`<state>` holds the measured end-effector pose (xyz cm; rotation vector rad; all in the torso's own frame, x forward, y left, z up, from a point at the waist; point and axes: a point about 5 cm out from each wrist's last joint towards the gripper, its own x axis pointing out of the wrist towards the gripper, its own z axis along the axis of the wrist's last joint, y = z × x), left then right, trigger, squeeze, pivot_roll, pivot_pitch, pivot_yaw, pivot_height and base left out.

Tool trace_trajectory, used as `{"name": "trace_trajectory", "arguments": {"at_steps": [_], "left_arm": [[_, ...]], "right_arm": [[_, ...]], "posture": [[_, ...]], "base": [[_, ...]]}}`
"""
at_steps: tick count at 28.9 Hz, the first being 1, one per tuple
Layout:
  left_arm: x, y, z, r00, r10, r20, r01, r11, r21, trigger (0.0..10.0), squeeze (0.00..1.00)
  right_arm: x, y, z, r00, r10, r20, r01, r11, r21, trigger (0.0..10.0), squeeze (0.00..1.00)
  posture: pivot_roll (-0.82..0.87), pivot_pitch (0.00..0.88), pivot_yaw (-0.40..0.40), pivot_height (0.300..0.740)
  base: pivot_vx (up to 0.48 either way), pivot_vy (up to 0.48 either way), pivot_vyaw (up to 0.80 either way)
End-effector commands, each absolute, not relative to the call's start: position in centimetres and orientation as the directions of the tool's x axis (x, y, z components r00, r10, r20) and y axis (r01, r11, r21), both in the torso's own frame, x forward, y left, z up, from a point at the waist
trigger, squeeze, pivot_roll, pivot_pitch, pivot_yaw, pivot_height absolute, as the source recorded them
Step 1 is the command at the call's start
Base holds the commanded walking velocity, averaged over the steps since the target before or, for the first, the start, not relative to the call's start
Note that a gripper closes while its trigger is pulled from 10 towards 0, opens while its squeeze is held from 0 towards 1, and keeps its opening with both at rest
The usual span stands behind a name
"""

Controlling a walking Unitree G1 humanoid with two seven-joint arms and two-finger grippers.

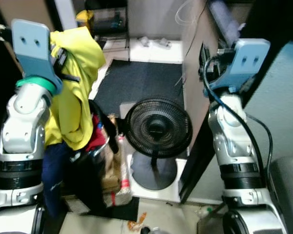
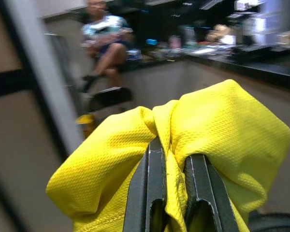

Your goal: Clothes washing

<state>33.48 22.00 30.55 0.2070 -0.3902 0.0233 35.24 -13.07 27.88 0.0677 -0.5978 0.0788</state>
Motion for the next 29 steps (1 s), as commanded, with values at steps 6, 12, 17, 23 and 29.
{"name": "trace_trajectory", "arguments": {"at_steps": [6, 12, 17, 23, 29], "left_arm": [[33.4, 22.2, 30.8, 0.922, -0.023, 0.388, -0.061, 0.977, 0.203, 10.0, 0.0], [33.3, 22.3, 30.6, 0.925, -0.019, 0.378, -0.063, 0.977, 0.203, 10.0, 0.0], [33.3, 22.0, 28.8, 0.944, -0.049, 0.325, -0.026, 0.975, 0.221, 10.0, 0.0], [28.1, 17.2, 26.2, 0.919, -0.257, 0.297, 0.164, 0.939, 0.303, 10.0, 0.0], [25.0, 15.6, 25.6, 0.905, -0.294, 0.306, 0.181, 0.919, 0.349, 10.0, 0.0]], "right_arm": [[35.4, -12.7, 27.7, 0.829, 0.059, 0.556, -0.106, 0.993, 0.052, 10.0, 0.0], [35.4, -12.6, 27.6, 0.831, 0.061, 0.553, -0.108, 0.993, 0.054, 10.0, 0.0], [35.3, -12.5, 27.6, 0.831, 0.061, 0.553, -0.11, 0.992, 0.055, 10.0, 0.0], [35.0, -12.7, 27.5, 0.832, 0.068, 0.55, -0.11, 0.993, 0.043, 10.0, 0.0], [35.1, -12.4, 27.4, 0.835, 0.081, 0.545, -0.123, 0.992, 0.042, 10.0, 0.0]], "posture": [[0.08, 0.009, 0.039, 0.74], [0.08, 0.017, 0.04, 0.74], [0.07, 0.019, 0.048, 0.74], [0.08, 0.041, 0.039, 0.74], [0.1, 0.045, 0.027, 0.74]], "base": [[0.0, 0.0, -0.8], [0.0, 0.0, -0.8], [0.0, 0.0, -0.8], [0.0, 0.0, -0.8], [0.0, 0.0, -0.8]]}}
